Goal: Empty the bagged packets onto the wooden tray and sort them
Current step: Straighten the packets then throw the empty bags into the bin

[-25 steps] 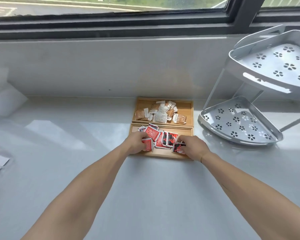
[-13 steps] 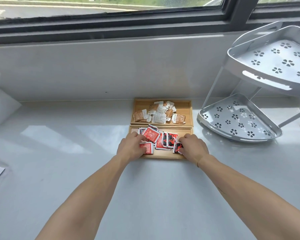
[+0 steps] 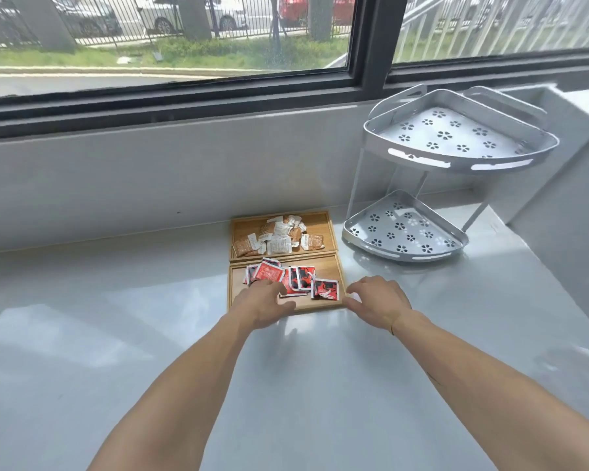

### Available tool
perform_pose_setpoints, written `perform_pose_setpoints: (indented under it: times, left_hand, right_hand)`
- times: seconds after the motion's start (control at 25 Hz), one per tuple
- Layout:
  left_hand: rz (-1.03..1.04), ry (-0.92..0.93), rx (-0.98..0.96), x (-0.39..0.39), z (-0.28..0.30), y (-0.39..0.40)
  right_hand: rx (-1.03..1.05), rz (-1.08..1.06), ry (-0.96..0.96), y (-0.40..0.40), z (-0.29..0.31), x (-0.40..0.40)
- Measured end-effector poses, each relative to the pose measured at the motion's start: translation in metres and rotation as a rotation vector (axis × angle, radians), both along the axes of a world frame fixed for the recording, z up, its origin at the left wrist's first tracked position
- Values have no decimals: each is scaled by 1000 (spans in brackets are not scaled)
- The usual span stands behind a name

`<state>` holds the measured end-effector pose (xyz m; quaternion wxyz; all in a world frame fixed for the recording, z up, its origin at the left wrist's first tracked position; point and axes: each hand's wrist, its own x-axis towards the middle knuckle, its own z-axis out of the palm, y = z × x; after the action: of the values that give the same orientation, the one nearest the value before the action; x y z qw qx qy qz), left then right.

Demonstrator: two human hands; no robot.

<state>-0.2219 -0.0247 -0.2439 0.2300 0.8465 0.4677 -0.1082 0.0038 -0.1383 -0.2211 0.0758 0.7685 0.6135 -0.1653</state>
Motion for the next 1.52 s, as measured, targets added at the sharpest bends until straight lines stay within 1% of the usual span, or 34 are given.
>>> perform_pose_setpoints:
  times: [0.16,0.32,0.52,0.68,0.88,1.08,1.32,1.52]
  left_hand:
    - [-217,-1,-103,40,6,-19]
    - [-448,14,-124,93,10,-53]
    - [-595,19,-151,164,14,-115]
    - [-681,17,-140,213,16,-172]
    - [-691,15,-108,259,13,-229]
    - [-597,82,-76,291,4,-255]
    - [-494,134,-42,312,-6,-276]
    - [-404,159,3,324,-21,-285]
  right_hand:
    - [0,-172,36,-59,14,20]
    - [-31,-382,83,-138,27,48]
    - [-66,-667,128,-248,35,85]
    - [-58,-789,109,-323,29,109]
    - [-36,-848,117,-397,28,141]
    - [1,-901,124,-443,17,193]
    - [103,-860,140,-434,-16,226]
    - [70,-883,139,-404,-41,244]
